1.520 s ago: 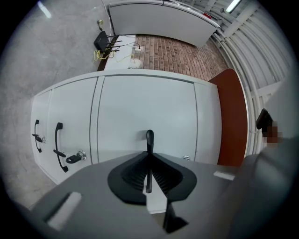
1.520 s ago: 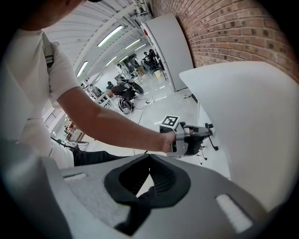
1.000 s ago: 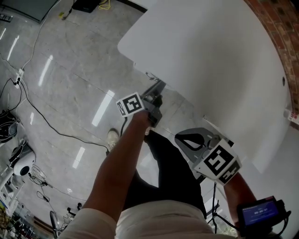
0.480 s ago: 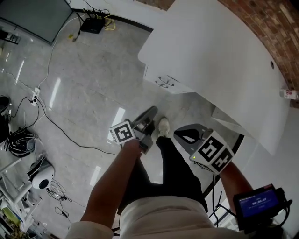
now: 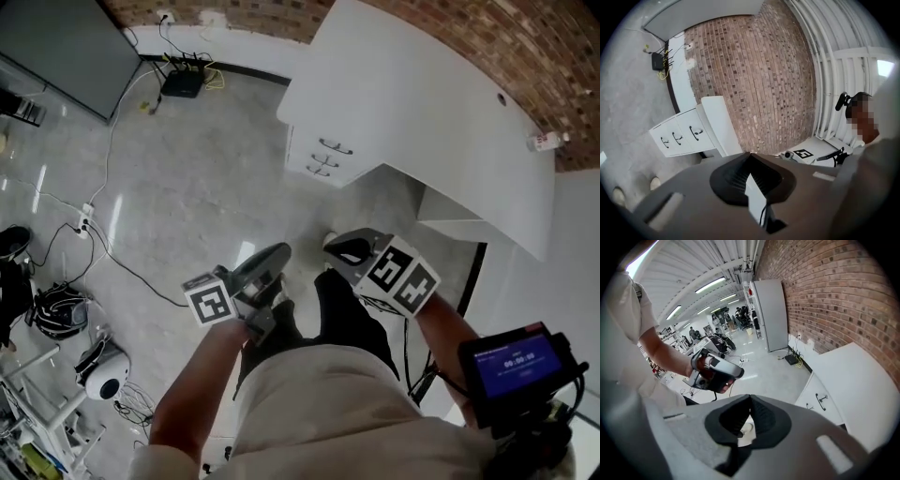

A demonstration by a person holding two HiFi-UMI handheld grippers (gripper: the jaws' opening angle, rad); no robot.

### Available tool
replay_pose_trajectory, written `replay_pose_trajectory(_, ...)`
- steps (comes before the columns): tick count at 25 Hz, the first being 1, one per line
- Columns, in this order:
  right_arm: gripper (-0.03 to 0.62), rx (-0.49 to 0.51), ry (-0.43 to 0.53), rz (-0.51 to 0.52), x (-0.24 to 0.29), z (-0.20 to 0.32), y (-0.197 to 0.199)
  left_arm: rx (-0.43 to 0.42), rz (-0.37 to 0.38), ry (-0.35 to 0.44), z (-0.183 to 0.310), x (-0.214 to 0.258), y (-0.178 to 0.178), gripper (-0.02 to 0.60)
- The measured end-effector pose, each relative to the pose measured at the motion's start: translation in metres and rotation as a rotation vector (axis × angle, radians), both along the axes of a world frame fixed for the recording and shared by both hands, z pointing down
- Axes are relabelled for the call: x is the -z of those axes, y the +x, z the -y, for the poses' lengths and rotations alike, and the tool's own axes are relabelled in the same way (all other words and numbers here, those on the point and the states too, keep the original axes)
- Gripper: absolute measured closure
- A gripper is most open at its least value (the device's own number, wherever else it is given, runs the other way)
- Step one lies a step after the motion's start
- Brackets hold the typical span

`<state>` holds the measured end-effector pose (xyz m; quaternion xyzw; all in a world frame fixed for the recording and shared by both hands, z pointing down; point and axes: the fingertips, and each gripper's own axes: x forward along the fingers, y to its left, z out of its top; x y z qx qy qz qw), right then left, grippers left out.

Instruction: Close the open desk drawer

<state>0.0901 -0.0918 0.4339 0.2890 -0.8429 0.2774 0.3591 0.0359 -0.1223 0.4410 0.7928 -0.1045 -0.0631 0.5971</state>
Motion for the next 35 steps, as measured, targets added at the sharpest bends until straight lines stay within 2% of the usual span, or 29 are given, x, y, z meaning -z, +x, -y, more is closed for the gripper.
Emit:
replay_pose_trajectory(3,0.591,-0.007,0.039,-0.012,0.030,-0.014,-0.031,-0.037,-0.038,0.105,-0.020,0.056,-0.033,0.578)
replay_pose_trajectory(5,0.591,-0.009,0.062,-0.009,0.046,-0.019,-0.049,-0.041,-0.064,0.144,-0.030,0.085,-0.050,0.578)
replay_pose_trajectory(9,0.591,-0.022,0.086,-0.008,0.068,-0.031,-0.058,-0.103,-0.034,0.221,-0.053,0.120,-0.051,0.578)
replay_pose_trajectory(12,0.591,-0.036,0.115,-0.011,0.083,-0.037,-0.059,-0.172,-0.016,0.238,-0.067,0.129,-0.050,0.578)
replay_pose_trajectory(19,0.591,-0.059,0.166,-0.018,0.112,-0.055,-0.059,-0.251,-0.002,0.296,-0.089,0.155,-0.047,0.578)
replay_pose_trajectory(25,0.591,-0.053,0.185,-0.037,0.115,-0.072,-0.052,-0.253,0.039,0.333,-0.101,0.155,-0.036,0.578)
replay_pose_trajectory(35,0.591,-0.046,0.191,-0.031,0.113,-0.079,-0.054,-0.291,0.060,0.338,-0.104,0.152,-0.025,0.578)
